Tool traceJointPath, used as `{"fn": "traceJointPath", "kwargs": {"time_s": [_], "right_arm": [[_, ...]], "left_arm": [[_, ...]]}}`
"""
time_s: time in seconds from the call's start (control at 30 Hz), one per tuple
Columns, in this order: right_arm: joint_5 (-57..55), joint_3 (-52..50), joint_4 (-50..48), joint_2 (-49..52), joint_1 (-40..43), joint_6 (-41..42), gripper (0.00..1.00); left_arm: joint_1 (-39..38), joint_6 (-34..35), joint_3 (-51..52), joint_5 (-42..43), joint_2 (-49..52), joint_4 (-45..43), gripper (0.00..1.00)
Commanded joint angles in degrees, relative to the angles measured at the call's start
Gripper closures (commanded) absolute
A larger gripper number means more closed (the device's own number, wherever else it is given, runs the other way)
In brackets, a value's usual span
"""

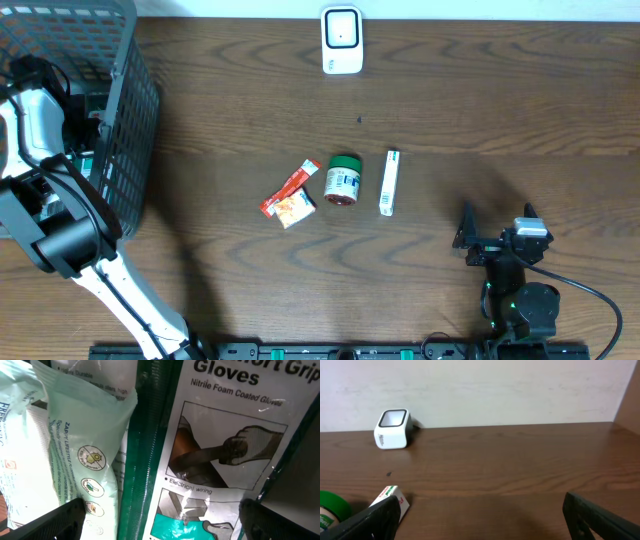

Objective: Scan the item barcode
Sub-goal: 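Reach the left gripper into the basket and grasp the green glove packs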

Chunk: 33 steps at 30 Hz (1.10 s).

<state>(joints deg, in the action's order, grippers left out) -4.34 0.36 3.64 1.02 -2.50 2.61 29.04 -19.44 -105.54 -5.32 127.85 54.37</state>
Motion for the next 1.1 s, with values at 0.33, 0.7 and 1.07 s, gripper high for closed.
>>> {"fn": "traceJointPath", "kwargs": {"time_s": [0.33,0.7,1.07], "right_arm": [[-0.1,0.0,0.2,-0.2,-0.6,0.7,0.01],[-0.1,0.0,0.2,-0.2,-0.6,0.7,0.01],[-0.1,0.0,0.2,-0.2,-0.6,0.7,0.01]], "left_arm": [[-0.3,-1.6,0.6,1.4,0.8,3.6,0.02],[-0.3,-1.5,1.4,1.2,0.8,5.6,0.02],[0.2,-1.5,1.4,1.6,0.8,5.8,0.02]]}}
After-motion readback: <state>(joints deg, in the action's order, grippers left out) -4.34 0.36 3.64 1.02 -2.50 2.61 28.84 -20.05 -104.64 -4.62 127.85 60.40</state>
